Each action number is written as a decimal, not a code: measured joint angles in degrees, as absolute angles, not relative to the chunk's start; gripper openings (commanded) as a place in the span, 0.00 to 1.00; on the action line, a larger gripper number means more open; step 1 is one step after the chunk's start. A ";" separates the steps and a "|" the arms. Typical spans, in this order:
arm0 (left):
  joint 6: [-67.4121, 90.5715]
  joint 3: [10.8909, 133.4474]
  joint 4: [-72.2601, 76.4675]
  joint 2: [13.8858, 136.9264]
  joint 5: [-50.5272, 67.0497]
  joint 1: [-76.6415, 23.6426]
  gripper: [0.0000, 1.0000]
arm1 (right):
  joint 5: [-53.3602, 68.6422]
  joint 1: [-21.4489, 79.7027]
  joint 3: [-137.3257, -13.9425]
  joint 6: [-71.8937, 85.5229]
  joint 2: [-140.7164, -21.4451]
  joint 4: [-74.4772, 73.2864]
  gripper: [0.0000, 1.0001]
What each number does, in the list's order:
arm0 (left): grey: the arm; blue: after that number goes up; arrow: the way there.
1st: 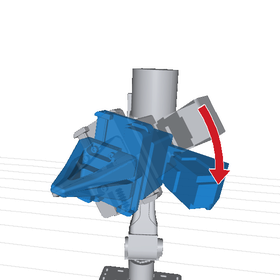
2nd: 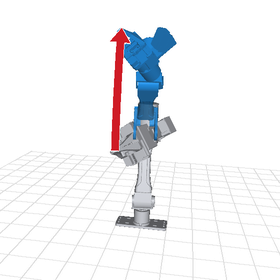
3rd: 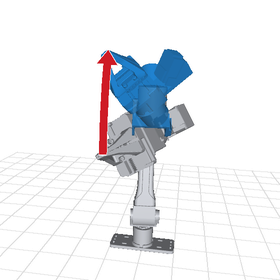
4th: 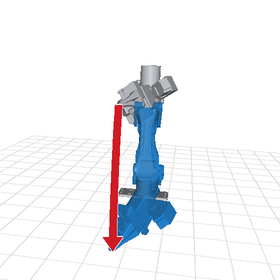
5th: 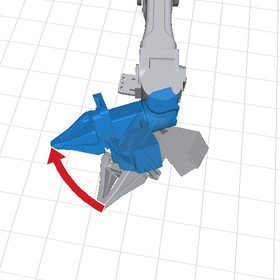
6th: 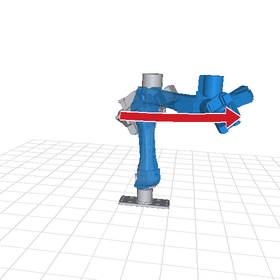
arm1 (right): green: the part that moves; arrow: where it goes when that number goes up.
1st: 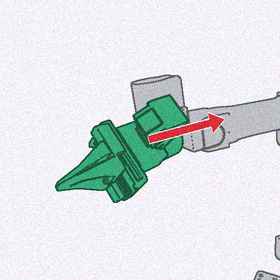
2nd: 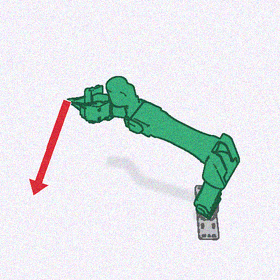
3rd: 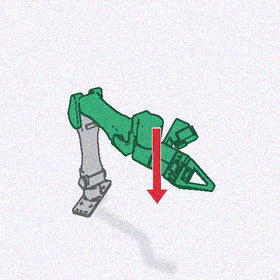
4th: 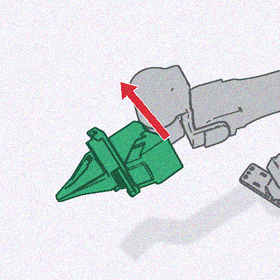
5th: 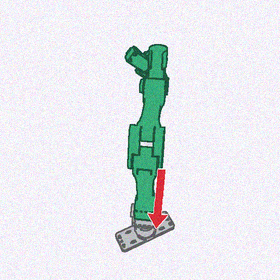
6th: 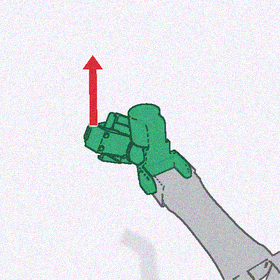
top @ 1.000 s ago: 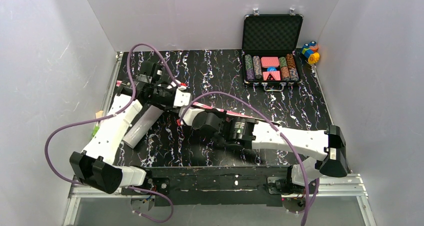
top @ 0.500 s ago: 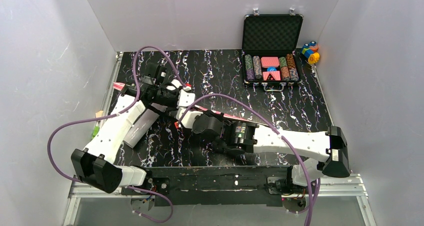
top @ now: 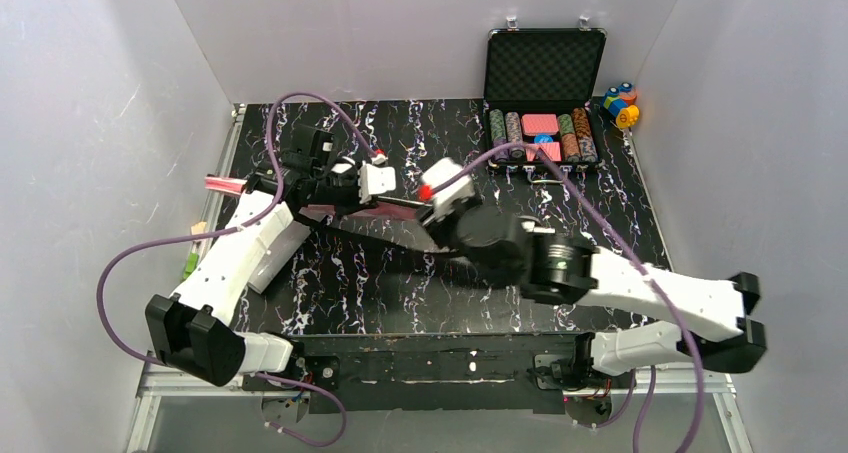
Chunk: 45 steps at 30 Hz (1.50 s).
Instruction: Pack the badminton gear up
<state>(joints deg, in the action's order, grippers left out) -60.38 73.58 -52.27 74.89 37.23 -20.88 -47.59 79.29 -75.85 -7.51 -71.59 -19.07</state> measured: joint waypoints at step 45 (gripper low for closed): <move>-33.17 81.41 -50.92 73.38 35.66 -20.73 0.00 | -18.02 21.28 -68.58 42.46 -42.74 -25.71 0.01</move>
<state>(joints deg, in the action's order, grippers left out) -33.17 81.41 -50.92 73.38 35.66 -20.73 -18.02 21.28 -68.58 42.46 -42.74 -25.71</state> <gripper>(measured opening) 0.088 0.022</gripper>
